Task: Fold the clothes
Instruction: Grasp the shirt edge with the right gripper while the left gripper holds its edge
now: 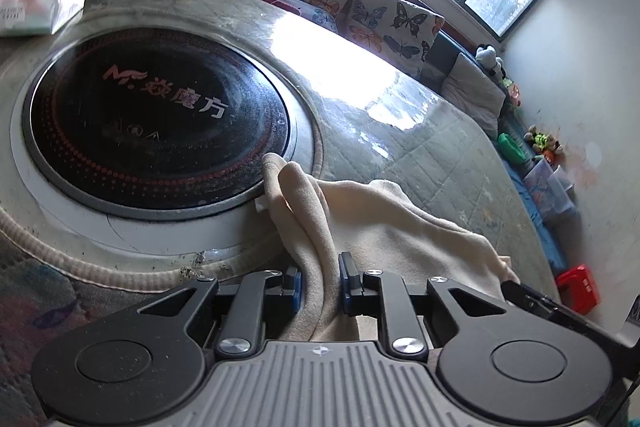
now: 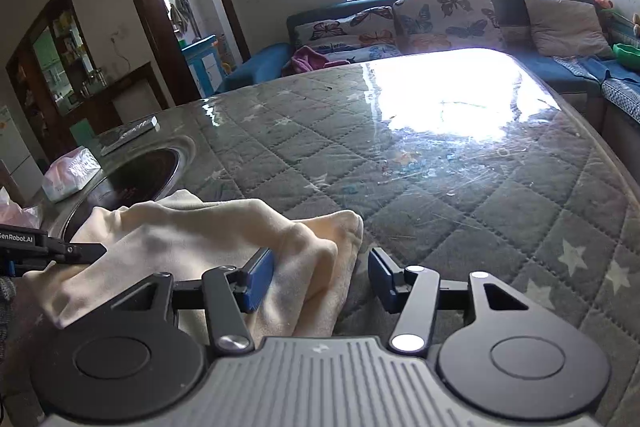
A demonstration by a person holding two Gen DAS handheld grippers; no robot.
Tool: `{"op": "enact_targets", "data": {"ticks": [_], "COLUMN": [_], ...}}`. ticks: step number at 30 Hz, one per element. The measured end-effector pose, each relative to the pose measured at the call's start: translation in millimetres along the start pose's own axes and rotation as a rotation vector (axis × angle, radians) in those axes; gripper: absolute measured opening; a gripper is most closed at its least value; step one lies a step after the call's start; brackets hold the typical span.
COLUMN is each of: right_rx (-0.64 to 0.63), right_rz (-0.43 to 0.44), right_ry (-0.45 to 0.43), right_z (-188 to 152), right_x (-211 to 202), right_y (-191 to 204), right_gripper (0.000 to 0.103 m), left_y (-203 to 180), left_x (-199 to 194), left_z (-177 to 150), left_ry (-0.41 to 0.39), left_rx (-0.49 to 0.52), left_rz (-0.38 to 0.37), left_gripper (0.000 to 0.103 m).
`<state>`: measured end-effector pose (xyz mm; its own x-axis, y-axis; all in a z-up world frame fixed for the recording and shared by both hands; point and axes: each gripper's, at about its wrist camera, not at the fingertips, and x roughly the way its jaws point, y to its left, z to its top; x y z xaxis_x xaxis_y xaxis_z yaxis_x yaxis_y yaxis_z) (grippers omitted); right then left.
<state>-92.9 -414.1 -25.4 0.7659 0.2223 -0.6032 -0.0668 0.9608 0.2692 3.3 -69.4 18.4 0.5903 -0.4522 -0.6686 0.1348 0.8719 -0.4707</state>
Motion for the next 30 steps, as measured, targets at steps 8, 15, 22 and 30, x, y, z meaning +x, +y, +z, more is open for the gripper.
{"op": "enact_targets", "data": {"ticks": [8, 15, 22, 30], "right_rx": [0.015, -0.007, -0.010, -0.028], "right_rz": [0.030, 0.080, 0.113, 0.085], "right_ry": [0.003, 0.006, 0.002, -0.017], "right_z": [3.9, 4.6, 3.6, 4.1], "right_x": [-2.5, 2.1, 1.9, 1.3], "right_y": [-0.5, 3.3, 0.4, -2.1], "right_gripper": [0.052, 0.050, 0.049, 0.053], "left_y": [-8.5, -15.6, -17.8, -21.7], "left_x": [3.5, 5.5, 5.7, 5.4], "left_z": [1.6, 0.6, 0.0, -0.8], "left_ry": [-0.008, -0.009, -0.009, -0.009], "left_rx": [0.067, 0.113, 0.126, 0.136], "left_rz": [0.042, 0.075, 0.088, 0.111], "left_gripper": [0.021, 0.022, 0.023, 0.024]}}
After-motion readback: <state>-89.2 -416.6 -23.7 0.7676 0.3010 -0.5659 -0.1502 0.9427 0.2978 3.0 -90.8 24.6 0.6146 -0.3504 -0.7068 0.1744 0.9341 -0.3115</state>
